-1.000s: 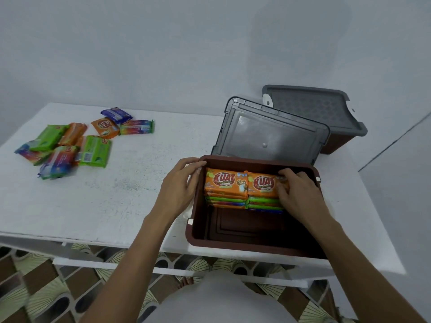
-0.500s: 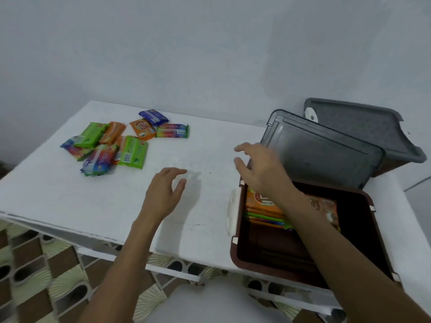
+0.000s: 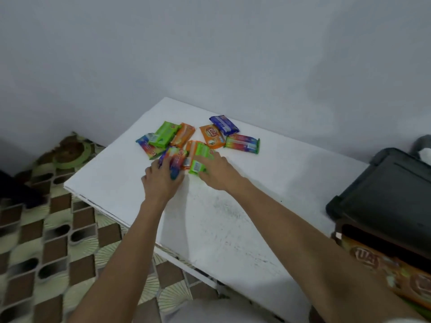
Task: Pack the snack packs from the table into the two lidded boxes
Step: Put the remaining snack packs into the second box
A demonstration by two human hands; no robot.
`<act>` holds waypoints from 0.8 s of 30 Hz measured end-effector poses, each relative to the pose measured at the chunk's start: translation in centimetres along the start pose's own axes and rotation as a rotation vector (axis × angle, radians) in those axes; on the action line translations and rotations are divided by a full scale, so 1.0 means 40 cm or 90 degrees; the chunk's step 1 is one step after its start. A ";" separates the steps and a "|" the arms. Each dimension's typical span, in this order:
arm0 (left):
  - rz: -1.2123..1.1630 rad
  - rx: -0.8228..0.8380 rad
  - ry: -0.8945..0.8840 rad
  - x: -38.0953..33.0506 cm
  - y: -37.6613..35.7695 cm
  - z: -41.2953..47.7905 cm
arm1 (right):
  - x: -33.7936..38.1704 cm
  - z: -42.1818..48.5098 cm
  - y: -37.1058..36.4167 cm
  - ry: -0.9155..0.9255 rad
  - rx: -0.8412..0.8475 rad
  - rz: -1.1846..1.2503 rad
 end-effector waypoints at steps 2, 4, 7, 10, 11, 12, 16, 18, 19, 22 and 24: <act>0.010 -0.006 -0.007 0.014 -0.005 0.010 | 0.013 0.037 -0.036 -0.001 0.041 -0.013; 0.020 -0.034 -0.016 0.021 -0.008 0.014 | 0.012 0.049 -0.052 -0.020 0.026 -0.019; 0.020 -0.062 -0.023 0.025 -0.013 0.014 | 0.006 0.048 -0.053 -0.025 -0.022 -0.017; 0.014 -0.072 -0.029 0.027 -0.011 0.017 | -0.010 0.032 -0.030 -0.031 -0.085 0.012; 0.003 -0.072 -0.032 0.026 -0.009 0.016 | -0.016 0.020 -0.015 -0.031 -0.109 0.028; -0.011 -0.077 -0.039 0.023 -0.006 0.013 | -0.024 0.006 0.002 -0.031 -0.132 0.042; -0.127 -0.129 -0.093 -0.002 0.011 -0.014 | -0.068 -0.072 0.076 -0.031 -0.203 0.136; -0.215 -0.156 -0.130 -0.027 0.021 -0.037 | -0.092 -0.125 0.104 -0.028 -0.216 0.182; -0.259 -0.168 -0.147 -0.043 0.026 -0.052 | -0.104 -0.157 0.116 -0.033 -0.219 0.192; -0.384 -0.190 -0.209 -0.097 0.032 -0.094 | -0.121 -0.277 0.154 -0.020 -0.253 0.248; -0.487 -0.176 -0.243 -0.142 0.027 -0.126 | -0.132 -0.371 0.166 0.012 -0.289 0.319</act>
Point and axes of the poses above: each hand's wrist, its own z-axis towards the middle knuckle, its own y-axis out of the back of the hand, x = y × z, the point moved 4 cm from there along z, towards the middle knuckle, and after that the axes turned 11 degrees about x, right-handed, at the moved point
